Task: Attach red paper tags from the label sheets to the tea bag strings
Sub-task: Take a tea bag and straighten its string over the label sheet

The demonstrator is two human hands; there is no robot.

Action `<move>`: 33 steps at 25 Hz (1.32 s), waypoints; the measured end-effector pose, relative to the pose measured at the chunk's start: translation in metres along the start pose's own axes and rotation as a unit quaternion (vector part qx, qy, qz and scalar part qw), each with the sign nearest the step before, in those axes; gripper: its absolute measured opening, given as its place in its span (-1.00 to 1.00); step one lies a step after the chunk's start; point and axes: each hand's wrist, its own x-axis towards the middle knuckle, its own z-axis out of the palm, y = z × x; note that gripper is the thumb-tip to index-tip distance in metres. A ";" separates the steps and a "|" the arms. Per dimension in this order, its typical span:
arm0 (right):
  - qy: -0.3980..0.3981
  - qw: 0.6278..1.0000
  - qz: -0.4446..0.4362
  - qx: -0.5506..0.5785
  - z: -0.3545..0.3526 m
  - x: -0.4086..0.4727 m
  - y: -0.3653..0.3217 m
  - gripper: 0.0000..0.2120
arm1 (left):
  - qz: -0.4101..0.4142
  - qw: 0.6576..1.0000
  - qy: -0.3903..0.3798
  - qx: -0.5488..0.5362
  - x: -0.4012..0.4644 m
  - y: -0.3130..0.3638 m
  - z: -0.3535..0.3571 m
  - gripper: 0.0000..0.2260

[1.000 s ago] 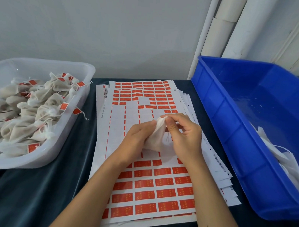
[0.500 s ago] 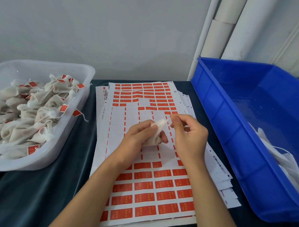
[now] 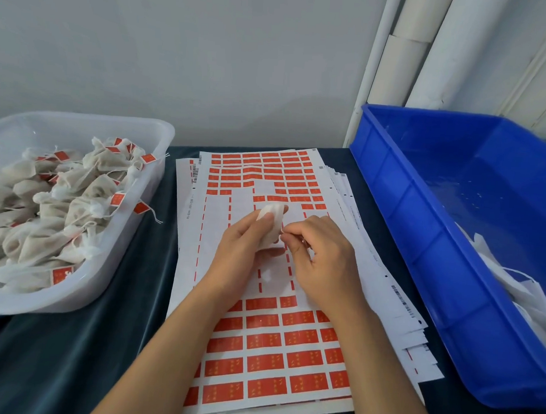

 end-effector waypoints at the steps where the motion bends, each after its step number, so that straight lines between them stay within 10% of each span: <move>1: 0.002 1.000 -0.011 0.004 0.000 0.000 -0.001 -0.85 | 0.008 1.000 -0.006 0.025 0.000 0.000 0.000 -0.74; 19: -0.029 0.950 0.220 0.221 -0.011 0.007 0.003 -0.91 | 0.128 0.940 0.005 0.316 -0.005 -0.016 0.009 -0.88; 24: -0.058 0.915 0.274 0.290 -0.013 0.009 0.002 -0.88 | 0.165 0.956 0.019 0.241 -0.005 -0.012 0.009 -0.93; 33: -0.104 0.967 0.185 0.144 -0.003 0.006 -0.001 -0.93 | 0.118 0.970 0.091 0.193 0.001 -0.011 0.007 -0.92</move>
